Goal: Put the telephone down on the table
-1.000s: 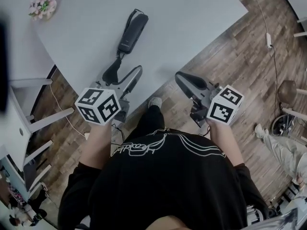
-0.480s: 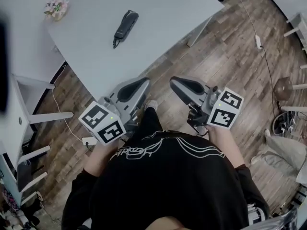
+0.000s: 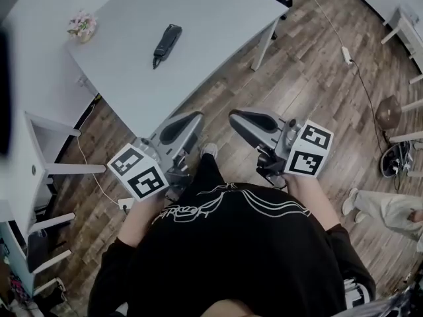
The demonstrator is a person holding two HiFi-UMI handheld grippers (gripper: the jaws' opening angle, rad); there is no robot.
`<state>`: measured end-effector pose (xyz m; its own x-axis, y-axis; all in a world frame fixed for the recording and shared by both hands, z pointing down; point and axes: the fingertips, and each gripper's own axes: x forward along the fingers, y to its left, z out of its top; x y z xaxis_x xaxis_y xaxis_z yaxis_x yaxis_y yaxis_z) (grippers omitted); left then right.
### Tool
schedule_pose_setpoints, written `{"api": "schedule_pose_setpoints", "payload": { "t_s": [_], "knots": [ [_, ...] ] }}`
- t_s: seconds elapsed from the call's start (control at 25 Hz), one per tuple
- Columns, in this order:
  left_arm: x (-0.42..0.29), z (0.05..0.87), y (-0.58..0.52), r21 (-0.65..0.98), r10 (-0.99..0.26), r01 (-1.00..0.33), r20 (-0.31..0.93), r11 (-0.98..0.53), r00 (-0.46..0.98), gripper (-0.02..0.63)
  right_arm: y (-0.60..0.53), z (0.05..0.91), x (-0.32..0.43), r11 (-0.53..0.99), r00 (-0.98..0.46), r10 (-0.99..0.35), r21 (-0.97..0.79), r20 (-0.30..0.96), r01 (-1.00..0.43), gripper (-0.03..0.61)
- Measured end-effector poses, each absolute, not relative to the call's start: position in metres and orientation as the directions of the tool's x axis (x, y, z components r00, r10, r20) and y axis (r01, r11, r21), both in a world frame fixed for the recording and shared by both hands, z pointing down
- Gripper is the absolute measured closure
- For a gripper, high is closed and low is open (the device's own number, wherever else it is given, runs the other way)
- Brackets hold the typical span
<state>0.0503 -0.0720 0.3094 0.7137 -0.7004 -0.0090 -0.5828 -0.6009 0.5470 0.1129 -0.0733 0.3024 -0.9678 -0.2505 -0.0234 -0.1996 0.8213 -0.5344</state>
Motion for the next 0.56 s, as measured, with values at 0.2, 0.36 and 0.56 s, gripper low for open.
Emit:
{"api": "schedule_pose_setpoints", "payload": {
  "t_s": [0.2,0.36,0.56],
  "knots": [
    [0.065,0.305,-0.066,0.586,-0.684,-0.541,-0.03,-0.603,0.729,0.607,-0.063,0.303,0.127,0.813,-0.963,-0.269,-0.54,-0.02,-0.215,0.541],
    [0.071,0.301,-0.059,0.601,-0.674,-0.524,-0.034,-0.604,0.738,0.607,-0.058,0.301,0.13,0.814,-0.962,-0.27,-0.541,-0.027,-0.213,0.541],
    [0.078,0.304,-0.05,0.592,-0.684,-0.544,-0.016,-0.594,0.73,0.607,-0.047,0.301,0.139,0.816,-0.962,-0.269,-0.54,-0.04,-0.206,0.541]
  ]
}}
